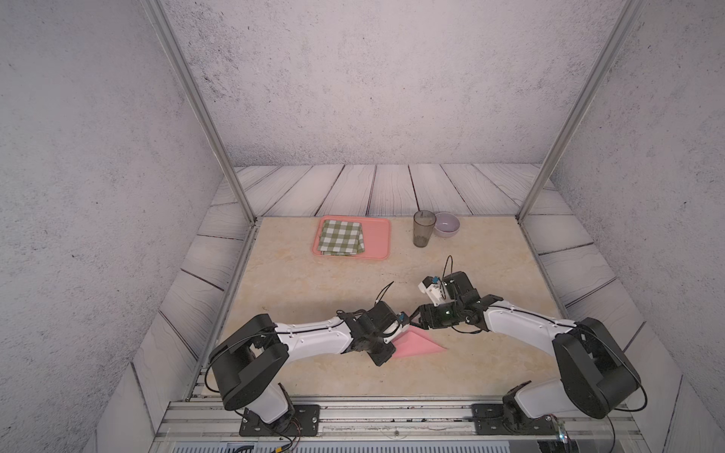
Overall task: Fold the square paper diagonally
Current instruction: Fold the paper at the center of the board.
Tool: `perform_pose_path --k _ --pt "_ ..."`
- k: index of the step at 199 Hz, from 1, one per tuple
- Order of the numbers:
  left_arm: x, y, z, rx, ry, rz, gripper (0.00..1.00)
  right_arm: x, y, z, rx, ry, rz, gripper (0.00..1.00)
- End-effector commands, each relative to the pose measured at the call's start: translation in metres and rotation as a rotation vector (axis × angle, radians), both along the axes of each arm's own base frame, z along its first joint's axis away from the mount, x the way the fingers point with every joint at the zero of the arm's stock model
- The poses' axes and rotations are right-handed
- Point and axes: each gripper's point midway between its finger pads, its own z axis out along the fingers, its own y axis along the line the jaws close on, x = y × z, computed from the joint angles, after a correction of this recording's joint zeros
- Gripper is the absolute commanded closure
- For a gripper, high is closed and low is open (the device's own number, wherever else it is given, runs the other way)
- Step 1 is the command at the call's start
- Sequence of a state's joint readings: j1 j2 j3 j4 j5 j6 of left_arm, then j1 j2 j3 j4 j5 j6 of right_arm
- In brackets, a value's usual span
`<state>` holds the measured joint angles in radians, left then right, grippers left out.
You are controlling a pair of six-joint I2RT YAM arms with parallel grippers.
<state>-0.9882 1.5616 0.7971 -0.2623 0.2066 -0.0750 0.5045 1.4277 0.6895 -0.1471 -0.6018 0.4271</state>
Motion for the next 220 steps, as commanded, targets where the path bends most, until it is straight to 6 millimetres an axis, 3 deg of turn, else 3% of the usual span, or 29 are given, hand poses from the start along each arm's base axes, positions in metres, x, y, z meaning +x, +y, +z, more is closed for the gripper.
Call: perform_pose_path --k 1,35,101,182,220 --pt "0.000 -0.001 0.002 0.007 0.013 -0.014 1.00 -0.012 0.000 0.010 0.036 -0.047 0.044 0.39" --pt "-0.001 0.000 0.003 0.011 0.018 -0.020 1.00 -0.020 -0.013 0.000 0.011 -0.081 0.014 0.39" --pt "0.000 -0.003 0.005 0.011 0.019 -0.030 1.00 -0.036 -0.006 0.007 0.118 -0.076 0.050 0.43" --pt "-0.001 -0.007 0.008 0.002 0.031 -0.036 1.00 -0.032 -0.004 -0.003 0.045 -0.143 0.073 0.48" --pt "0.000 -0.010 0.010 0.003 0.036 -0.045 1.00 -0.034 -0.003 -0.007 0.021 -0.165 0.083 0.45"
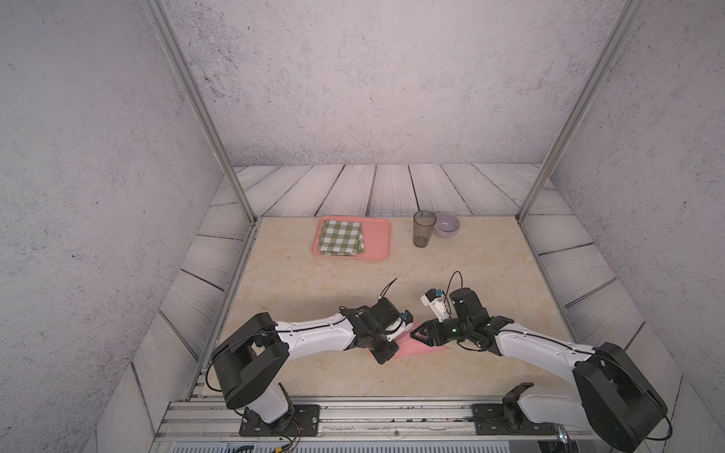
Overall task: Fold the square paper diagonally
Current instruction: Fold the paper at the center of the board.
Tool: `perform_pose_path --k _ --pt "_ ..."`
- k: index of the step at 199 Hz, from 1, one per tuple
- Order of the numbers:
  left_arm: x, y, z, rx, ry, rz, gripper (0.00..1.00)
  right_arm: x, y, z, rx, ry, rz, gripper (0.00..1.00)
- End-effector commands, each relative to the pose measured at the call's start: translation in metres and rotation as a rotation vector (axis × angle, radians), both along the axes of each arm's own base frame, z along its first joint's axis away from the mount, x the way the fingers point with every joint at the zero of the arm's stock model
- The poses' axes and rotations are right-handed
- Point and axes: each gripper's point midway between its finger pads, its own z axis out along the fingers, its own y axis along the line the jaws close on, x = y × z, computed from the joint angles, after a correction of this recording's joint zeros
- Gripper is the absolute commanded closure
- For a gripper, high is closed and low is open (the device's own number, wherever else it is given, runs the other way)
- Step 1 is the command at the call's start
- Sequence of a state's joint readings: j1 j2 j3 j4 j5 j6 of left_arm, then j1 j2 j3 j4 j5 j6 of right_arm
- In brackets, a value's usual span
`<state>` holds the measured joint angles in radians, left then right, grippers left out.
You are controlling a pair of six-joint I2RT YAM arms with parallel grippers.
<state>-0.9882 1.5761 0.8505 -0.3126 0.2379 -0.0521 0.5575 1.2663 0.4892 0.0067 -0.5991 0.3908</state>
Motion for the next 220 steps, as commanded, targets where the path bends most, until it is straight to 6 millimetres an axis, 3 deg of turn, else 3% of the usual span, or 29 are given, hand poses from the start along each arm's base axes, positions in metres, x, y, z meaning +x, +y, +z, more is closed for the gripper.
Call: perform_pose_path --k 1,37,220 --pt "0.001 -0.002 0.001 0.009 0.017 -0.013 1.00 0.001 -0.001 -0.004 -0.030 -0.038 0.005 0.45" --pt "0.001 -0.004 0.002 0.014 0.026 -0.024 1.00 0.003 -0.001 -0.007 -0.046 -0.036 0.004 0.46" --pt "0.007 -0.011 0.015 -0.042 0.052 0.025 1.00 0.000 0.002 -0.006 -0.052 -0.032 0.011 0.86"
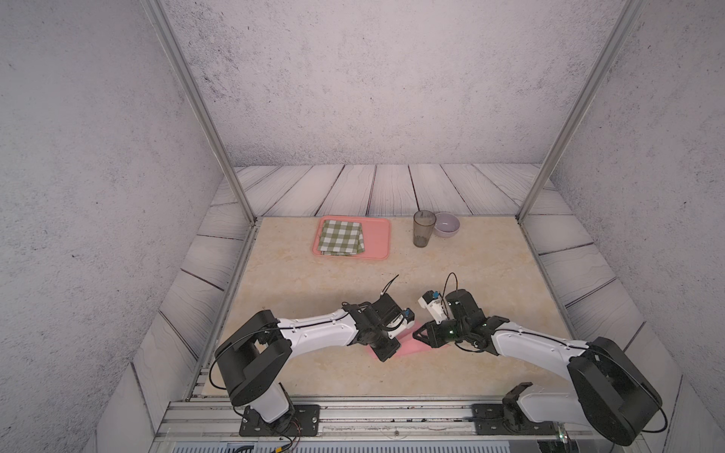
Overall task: Fold the square paper diagonally
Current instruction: Fold the paper at the center of the board.
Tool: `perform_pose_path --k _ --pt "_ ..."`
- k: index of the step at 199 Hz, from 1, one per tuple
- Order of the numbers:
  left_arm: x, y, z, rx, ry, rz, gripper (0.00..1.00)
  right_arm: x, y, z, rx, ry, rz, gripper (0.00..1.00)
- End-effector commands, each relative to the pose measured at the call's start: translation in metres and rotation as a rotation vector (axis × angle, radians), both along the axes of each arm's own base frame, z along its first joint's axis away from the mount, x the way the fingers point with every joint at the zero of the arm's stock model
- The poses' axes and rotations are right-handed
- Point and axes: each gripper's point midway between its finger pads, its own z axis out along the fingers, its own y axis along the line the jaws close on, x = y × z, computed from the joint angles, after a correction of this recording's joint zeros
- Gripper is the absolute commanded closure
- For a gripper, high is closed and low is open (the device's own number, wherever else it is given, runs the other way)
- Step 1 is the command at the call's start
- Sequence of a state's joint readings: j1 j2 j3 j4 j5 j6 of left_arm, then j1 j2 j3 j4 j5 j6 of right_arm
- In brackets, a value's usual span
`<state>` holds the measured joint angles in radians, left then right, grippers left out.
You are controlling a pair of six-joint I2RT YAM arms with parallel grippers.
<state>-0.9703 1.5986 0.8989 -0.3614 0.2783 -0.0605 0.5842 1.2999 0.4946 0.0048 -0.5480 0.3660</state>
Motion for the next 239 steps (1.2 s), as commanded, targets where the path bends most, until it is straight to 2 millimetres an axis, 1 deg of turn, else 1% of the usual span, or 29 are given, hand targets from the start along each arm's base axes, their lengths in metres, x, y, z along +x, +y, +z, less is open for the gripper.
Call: perform_pose_path --k 1,10,26,45,74,93,110,126,157,181,197,212,239 --pt "0.005 -0.008 0.010 -0.040 0.005 0.017 1.00 0.000 0.001 0.006 0.002 -0.018 0.001 0.86" --pt "0.006 -0.008 0.011 -0.042 0.003 0.021 1.00 0.001 0.001 0.007 0.003 -0.022 0.001 0.87" --pt "0.008 -0.007 0.012 -0.048 0.017 0.034 0.95 0.001 0.001 0.009 0.004 -0.028 0.000 0.93" --pt "0.008 -0.007 0.013 -0.056 0.026 0.038 0.88 0.002 -0.002 0.009 -0.007 -0.037 -0.009 0.93" --pt "0.010 -0.007 0.016 -0.057 0.024 0.045 0.70 0.002 -0.004 0.005 -0.022 -0.027 -0.020 0.96" --pt "0.012 -0.006 0.023 -0.069 0.007 0.055 0.50 0.003 -0.005 0.002 -0.035 -0.018 -0.029 0.96" --pt "0.014 -0.003 0.031 -0.078 -0.012 0.068 0.39 0.003 -0.007 0.000 -0.052 -0.013 -0.038 0.97" --pt "0.017 0.002 0.040 -0.093 -0.030 0.090 0.33 0.005 -0.009 -0.001 -0.064 -0.014 -0.050 0.97" --pt "0.027 0.020 0.056 -0.139 -0.090 0.183 0.28 0.008 -0.013 -0.003 -0.087 -0.013 -0.074 1.00" --pt "0.049 0.039 0.059 -0.166 -0.180 0.329 0.28 0.010 -0.014 -0.002 -0.083 -0.013 -0.095 1.00" --pt "0.061 0.049 0.055 -0.180 -0.210 0.413 0.30 0.011 -0.013 0.001 -0.069 -0.018 -0.112 1.00" --pt "0.070 0.054 0.049 -0.189 -0.211 0.465 0.34 0.013 -0.013 0.004 -0.052 -0.022 -0.128 1.00" --pt "0.082 0.066 0.027 -0.128 -0.188 0.556 0.47 0.016 -0.010 0.014 -0.023 -0.036 -0.143 1.00"
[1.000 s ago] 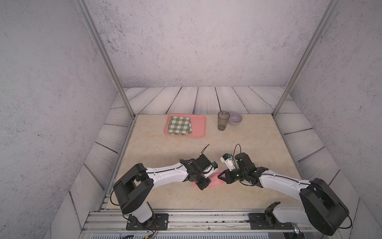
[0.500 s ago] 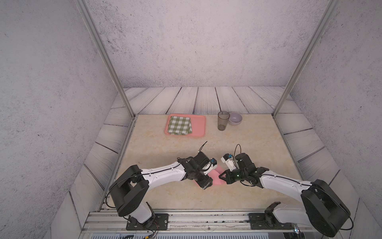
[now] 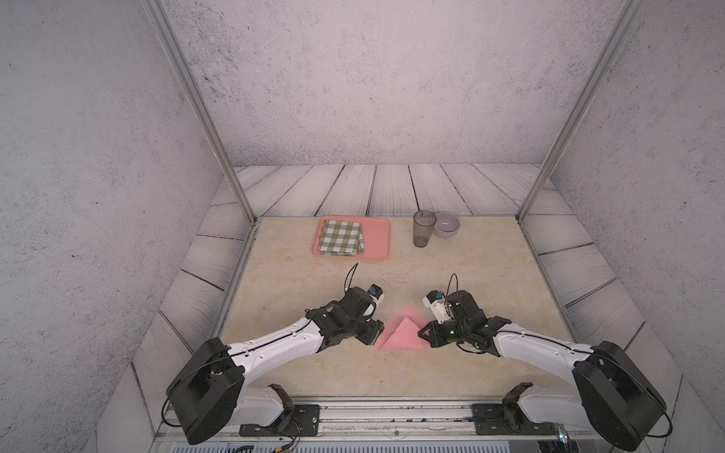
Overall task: Fold the square paper diagonally
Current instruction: Fold the paper at the center of the board.
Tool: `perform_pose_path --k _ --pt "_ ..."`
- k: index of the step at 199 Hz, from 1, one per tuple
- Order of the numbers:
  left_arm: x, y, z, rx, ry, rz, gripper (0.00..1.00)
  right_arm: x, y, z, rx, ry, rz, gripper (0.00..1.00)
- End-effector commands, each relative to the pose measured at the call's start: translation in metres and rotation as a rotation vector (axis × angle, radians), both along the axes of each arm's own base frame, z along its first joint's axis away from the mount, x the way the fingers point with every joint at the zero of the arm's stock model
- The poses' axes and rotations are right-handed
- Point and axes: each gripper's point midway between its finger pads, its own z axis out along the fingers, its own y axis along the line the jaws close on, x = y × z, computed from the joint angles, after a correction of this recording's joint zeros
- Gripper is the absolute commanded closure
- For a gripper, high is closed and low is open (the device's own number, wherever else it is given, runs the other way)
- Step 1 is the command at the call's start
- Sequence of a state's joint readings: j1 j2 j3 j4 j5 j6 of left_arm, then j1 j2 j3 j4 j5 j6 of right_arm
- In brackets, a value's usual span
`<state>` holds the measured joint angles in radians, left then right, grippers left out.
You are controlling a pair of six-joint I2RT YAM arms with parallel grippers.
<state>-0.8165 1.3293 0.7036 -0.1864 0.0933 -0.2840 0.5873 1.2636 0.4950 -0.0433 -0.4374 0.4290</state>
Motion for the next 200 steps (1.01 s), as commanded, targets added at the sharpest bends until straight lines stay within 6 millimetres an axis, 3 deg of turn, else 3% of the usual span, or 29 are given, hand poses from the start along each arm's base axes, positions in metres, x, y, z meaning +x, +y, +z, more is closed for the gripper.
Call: perform_pose_path --k 1,25,75,105,200 --pt "0.019 0.009 -0.011 0.010 -0.007 0.122 0.48 0.008 0.003 0.018 0.040 -0.046 -0.032 1.00" --pt "0.029 0.015 -0.028 0.060 0.021 0.175 0.60 0.008 0.003 0.021 0.041 -0.052 -0.026 1.00" --pt "0.043 0.000 -0.047 0.127 0.078 0.157 0.61 0.003 0.002 0.016 0.032 -0.033 -0.013 1.00" --pt "0.037 -0.003 -0.057 0.123 0.108 0.131 0.62 0.004 -0.001 0.016 0.025 -0.032 -0.036 1.00" --pt "0.009 0.011 -0.085 0.154 0.183 0.086 0.58 0.027 -0.006 0.020 0.030 -0.005 -0.129 1.00"
